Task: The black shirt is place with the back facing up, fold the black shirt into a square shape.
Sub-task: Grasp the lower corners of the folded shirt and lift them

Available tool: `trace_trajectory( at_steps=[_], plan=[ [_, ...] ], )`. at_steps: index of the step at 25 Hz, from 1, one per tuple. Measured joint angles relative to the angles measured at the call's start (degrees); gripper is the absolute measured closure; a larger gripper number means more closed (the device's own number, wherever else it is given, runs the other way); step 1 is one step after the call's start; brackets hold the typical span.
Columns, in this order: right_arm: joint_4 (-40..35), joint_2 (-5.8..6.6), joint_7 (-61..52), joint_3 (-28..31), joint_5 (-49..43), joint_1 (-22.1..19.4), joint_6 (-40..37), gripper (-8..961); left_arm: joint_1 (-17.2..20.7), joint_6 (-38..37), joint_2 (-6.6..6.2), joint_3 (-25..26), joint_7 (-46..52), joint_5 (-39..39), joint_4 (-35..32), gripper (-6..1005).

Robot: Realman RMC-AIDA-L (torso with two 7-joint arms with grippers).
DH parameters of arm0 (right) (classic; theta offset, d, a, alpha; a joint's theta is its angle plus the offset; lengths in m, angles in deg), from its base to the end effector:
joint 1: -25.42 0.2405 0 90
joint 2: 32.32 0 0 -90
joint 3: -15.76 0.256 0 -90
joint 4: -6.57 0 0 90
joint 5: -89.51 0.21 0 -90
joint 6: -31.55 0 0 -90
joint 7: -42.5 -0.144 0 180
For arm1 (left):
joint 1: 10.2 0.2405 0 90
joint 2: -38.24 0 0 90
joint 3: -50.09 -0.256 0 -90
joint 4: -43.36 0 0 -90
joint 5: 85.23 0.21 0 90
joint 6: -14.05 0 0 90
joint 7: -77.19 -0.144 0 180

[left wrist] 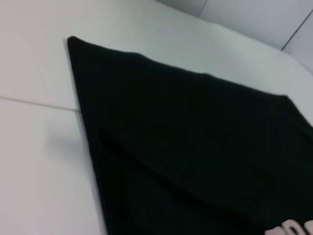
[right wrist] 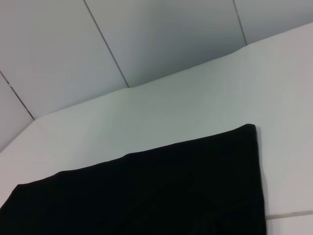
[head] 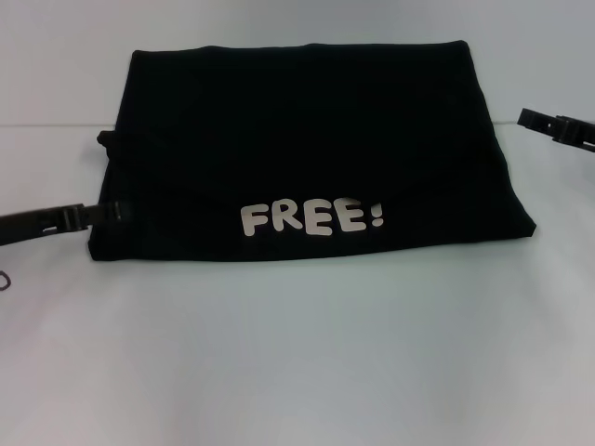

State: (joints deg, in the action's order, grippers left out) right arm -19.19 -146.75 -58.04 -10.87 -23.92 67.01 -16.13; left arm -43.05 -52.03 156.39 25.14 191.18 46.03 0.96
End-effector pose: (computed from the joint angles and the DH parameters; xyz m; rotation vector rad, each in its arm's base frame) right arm 0.3016 0.4415 0.0504 -1.8839 1.2041 0.6382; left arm -0.3298 0.3784 0.0552 -2.0291 -1.3552 -0.4828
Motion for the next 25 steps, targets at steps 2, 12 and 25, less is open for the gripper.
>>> trace_trajectory(
  at_steps=[2,12,25],
  plan=[
    [0.00,-0.04,0.00,0.01,-0.02,0.07,0.17,275,-0.04,2.07,0.14,-1.06,-0.20,0.51,0.64,115],
    [0.00,-0.04,0.07,0.00,0.16,0.12,0.31,277,-0.31,8.08,0.83,-6.35,-1.98,0.84,3.06,118],
    [0.10,-0.03,0.16,0.15,0.24,-0.25,0.10,276,-0.64,9.30,1.06,-8.20,-3.82,2.27,3.09,122]
  ],
)
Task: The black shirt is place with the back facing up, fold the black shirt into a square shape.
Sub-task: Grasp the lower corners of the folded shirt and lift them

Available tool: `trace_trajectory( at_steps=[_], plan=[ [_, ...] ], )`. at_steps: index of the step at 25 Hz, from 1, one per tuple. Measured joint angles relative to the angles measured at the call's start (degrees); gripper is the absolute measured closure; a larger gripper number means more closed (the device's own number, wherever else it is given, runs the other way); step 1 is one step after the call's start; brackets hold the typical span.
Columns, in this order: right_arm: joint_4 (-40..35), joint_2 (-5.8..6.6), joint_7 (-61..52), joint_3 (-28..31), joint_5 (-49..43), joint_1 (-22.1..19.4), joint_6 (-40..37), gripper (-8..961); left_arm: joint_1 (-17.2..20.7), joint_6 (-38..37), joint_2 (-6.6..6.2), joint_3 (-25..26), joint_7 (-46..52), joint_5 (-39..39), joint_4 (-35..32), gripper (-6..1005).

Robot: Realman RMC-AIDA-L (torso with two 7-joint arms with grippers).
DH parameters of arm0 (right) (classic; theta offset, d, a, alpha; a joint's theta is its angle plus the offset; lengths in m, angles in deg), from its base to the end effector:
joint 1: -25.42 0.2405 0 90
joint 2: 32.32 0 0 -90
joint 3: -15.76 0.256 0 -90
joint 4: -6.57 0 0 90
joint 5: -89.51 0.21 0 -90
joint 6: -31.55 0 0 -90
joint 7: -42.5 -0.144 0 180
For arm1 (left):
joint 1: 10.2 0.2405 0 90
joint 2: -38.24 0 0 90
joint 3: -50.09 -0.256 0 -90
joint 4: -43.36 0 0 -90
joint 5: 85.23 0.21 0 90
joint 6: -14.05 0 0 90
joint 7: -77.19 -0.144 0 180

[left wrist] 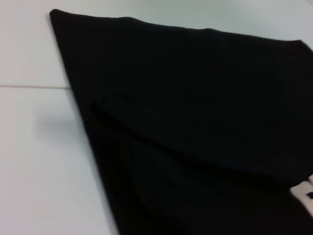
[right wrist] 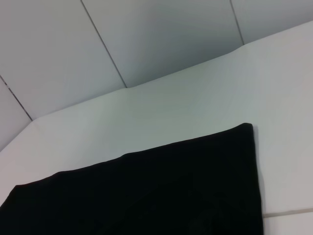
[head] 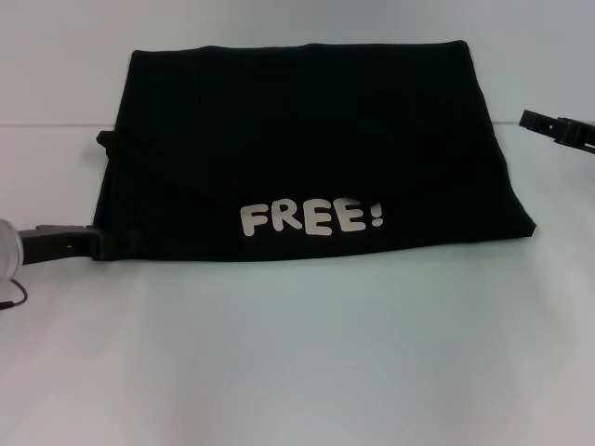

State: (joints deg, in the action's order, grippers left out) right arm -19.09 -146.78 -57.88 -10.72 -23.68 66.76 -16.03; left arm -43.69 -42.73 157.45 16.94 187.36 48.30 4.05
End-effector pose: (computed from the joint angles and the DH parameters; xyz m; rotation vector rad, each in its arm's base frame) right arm 0.3037 0.4402 0.0503 -1.8762 1.2093 0.6401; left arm -0.3322 0.3854 0.0260 -2.0956 -1.2341 -0.2708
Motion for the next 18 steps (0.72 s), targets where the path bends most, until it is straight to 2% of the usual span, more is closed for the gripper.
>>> trace_trajectory(
  at_steps=[14,18],
  plan=[
    [0.08,0.15,0.10,-0.25,-0.36,-0.08,-0.24,277,-0.18,0.89,-0.08,0.05,-0.04,1.38,-0.13,530],
    [0.16,0.28,0.00,-0.70,-0.36,-0.43,-0.24,277,-0.24,1.29,-0.11,0.00,-0.04,1.41,-0.08,678]
  ],
)
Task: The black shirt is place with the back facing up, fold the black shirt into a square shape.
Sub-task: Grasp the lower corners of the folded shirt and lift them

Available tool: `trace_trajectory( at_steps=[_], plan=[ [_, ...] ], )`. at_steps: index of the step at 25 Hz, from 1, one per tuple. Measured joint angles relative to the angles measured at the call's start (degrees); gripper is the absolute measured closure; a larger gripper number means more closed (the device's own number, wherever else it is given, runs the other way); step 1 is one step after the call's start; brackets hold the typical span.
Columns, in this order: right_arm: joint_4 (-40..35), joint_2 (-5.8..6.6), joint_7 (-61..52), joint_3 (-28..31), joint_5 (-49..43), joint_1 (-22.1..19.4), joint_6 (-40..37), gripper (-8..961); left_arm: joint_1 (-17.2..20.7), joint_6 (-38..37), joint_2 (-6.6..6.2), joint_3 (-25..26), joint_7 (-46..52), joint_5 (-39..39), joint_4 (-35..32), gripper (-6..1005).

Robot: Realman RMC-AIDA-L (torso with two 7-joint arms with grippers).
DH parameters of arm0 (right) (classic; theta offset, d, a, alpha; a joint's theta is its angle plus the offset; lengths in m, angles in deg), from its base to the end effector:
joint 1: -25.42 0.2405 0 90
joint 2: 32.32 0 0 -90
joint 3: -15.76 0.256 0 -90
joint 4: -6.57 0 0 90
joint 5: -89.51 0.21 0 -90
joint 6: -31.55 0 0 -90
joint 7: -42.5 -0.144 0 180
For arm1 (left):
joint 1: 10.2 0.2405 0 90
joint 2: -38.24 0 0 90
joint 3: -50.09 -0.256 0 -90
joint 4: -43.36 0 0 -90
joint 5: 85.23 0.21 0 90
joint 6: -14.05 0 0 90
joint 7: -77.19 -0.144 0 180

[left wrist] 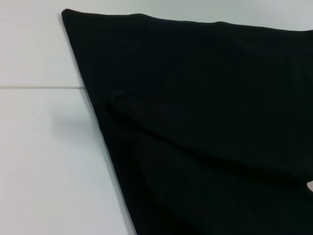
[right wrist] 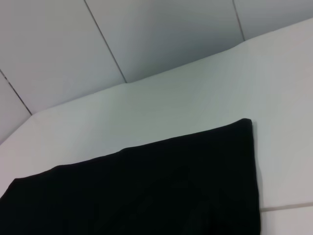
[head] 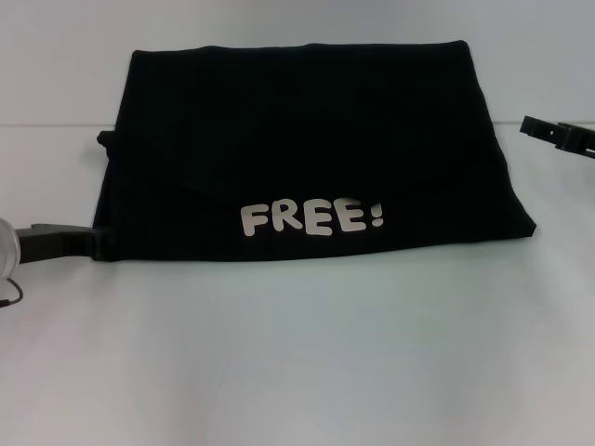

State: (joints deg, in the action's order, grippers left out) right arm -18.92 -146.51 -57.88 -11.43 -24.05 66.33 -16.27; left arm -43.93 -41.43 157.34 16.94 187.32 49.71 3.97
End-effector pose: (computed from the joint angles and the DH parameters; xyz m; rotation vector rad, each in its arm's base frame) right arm 0.3069 0.4376 0.0497 -1.8886 1.2092 0.6201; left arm -0.3350 0.3873 0.0284 -2.0848 -1.2151 -0.2348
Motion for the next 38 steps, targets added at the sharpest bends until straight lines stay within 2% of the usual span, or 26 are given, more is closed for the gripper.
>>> trace_trajectory(
  at_steps=[7,11,14,19,21,25,31,38],
  plan=[
    [0.06,0.15,-0.10,-0.21,-0.02,-0.55,0.00,277,-0.13,0.03,-0.02,-0.07,0.01,0.06,0.07,974],
    [0.11,0.45,-0.23,-1.49,-0.08,-1.17,-0.09,277,-0.13,-0.39,-0.19,0.24,0.41,0.13,-0.33,990],
    [0.11,1.12,-2.08,-4.39,-0.11,-1.85,-0.23,277,0.19,-1.62,-0.29,0.60,0.60,0.29,-1.26,998],
    [0.19,3.29,-8.80,-11.18,-2.72,-2.83,-1.90,276,0.70,-4.28,-0.71,1.26,0.77,0.93,-2.50,999],
    [-0.06,3.68,-11.15,-12.01,-5.43,-2.81,-3.59,276,0.69,-4.50,-0.79,1.46,0.78,1.30,-2.51,999],
    [-0.27,3.72,-13.00,-12.04,-8.76,-2.46,-5.72,276,0.68,-4.53,-0.82,1.45,0.80,1.64,-2.53,999],
    [-0.27,3.60,-13.05,-11.95,-8.92,-2.42,-6.26,276,0.68,-4.52,-0.81,1.51,0.80,1.65,-2.53,998],
    [-0.27,4.09,-14.68,-12.02,-9.00,-2.28,-7.27,277,0.55,-4.54,-0.80,1.52,0.76,1.63,-2.54,998]
  ],
)
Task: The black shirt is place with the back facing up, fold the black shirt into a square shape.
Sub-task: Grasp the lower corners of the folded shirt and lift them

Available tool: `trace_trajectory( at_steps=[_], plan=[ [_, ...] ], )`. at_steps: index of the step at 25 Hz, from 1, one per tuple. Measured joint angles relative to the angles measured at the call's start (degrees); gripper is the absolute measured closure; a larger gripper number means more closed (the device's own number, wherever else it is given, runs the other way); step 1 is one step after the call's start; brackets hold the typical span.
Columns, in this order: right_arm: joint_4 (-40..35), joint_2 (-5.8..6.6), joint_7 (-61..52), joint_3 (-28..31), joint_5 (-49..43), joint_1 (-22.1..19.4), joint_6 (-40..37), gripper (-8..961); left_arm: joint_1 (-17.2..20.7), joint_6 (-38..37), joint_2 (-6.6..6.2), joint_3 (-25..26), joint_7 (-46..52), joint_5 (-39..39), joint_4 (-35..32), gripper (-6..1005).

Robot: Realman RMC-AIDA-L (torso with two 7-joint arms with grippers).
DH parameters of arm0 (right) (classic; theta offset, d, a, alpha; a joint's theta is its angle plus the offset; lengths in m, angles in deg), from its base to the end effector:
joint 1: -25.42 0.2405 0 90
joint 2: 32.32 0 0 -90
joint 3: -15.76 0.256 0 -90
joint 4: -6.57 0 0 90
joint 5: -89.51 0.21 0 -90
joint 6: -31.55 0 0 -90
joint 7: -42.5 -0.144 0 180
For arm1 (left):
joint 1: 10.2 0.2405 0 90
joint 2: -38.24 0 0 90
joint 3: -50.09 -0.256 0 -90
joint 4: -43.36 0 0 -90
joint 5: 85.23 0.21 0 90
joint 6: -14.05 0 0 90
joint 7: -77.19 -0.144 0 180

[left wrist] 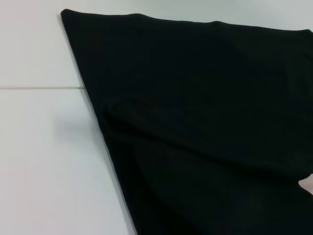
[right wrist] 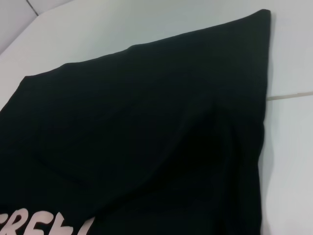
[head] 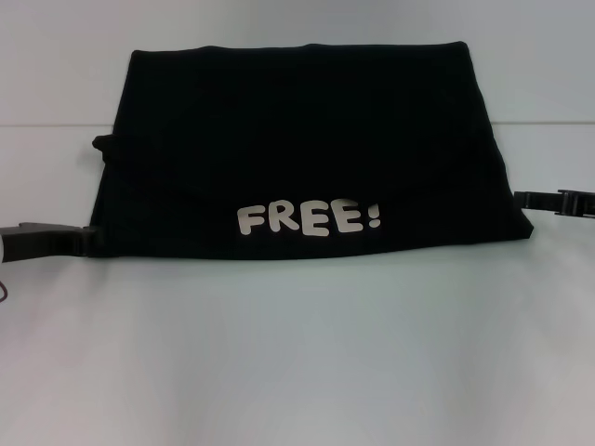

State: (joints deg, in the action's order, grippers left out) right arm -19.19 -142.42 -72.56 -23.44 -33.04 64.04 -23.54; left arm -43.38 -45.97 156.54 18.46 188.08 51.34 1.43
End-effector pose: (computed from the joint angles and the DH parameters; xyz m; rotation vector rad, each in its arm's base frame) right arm 0.3233 0.4135 0.0443 -2.0630 1.3685 0.3870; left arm -0.3362 0.3829 0.0421 -2.1071 -1.2178 -0.2315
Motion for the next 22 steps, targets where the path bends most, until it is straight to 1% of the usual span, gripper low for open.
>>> trace_trajectory(
  at_steps=[6,11,17,22],
  plan=[
    [0.04,0.45,-3.38,-1.85,-0.19,0.41,-0.13,278,-0.29,-0.01,-0.12,-0.01,-0.03,-0.04,0.00,998],
    [0.38,0.47,-4.33,-3.67,-0.23,0.69,0.12,276,-0.38,-0.01,-0.17,-0.01,-0.20,-0.07,0.00,998],
    [0.63,-0.34,-3.88,-3.86,-0.23,1.01,1.22,287,-0.40,0.09,-0.18,-0.01,-0.31,-0.10,0.07,998],
    [0.74,-1.47,-3.80,-4.70,-0.23,1.23,3.11,313,-0.40,0.14,-0.18,-0.01,-0.32,-0.17,0.20,998]
  ],
)
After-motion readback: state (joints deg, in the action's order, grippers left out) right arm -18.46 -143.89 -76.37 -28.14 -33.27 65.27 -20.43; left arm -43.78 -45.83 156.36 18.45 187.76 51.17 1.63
